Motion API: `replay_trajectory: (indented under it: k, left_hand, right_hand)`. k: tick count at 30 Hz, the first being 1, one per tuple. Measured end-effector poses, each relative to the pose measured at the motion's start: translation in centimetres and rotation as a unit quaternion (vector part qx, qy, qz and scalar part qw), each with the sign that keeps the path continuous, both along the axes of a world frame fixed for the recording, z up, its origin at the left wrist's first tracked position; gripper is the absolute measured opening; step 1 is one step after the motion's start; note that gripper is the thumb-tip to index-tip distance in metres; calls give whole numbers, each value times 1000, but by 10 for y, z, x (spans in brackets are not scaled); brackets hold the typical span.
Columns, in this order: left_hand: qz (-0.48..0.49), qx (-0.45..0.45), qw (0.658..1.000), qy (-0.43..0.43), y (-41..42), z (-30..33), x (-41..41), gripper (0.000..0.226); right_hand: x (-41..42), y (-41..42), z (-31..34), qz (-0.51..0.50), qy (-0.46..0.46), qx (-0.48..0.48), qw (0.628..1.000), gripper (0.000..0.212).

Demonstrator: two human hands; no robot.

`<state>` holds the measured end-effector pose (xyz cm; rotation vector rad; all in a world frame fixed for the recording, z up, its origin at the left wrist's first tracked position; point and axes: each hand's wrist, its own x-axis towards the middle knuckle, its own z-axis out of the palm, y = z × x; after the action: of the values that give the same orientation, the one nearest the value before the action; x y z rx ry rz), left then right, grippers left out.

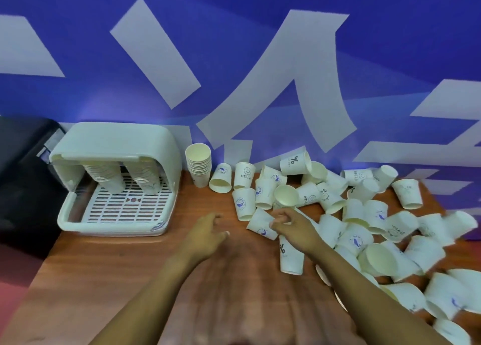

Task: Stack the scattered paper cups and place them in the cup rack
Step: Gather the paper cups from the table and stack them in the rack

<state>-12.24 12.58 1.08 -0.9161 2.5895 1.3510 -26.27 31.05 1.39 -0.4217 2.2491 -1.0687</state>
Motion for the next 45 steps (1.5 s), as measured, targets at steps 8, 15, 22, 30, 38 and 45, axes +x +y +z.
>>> replay_trajectory:
  k: [8, 15, 22, 30, 38, 45]
  left_hand:
    - [11, 2, 1000, -19, 4, 0, -70, 41]
    - [92, 60, 993, -51, 1, -32, -124, 62]
    - [173, 57, 981, -62, 4, -69, -153, 74]
    - [199, 82, 976, -39, -8, -91, -161, 68]
    - [210, 135, 968, -24, -17, -79, -131, 72]
    - [235, 155, 959, 26, -16, -44, -74, 70]
  right_hand:
    - [-19, -7, -27, 112, 64, 48, 991, 50]
    - [-24, -13, -45, 195, 146, 99, 965, 78]
    - [-35, -16, -65, 235, 195, 142, 941, 84]
    - [-47, -25, -76, 268, 237, 182, 916, 77]
    - [-44, -29, -78, 243, 250, 155, 924, 77]
    - [-23, -17, -39, 188, 188, 116, 957, 84]
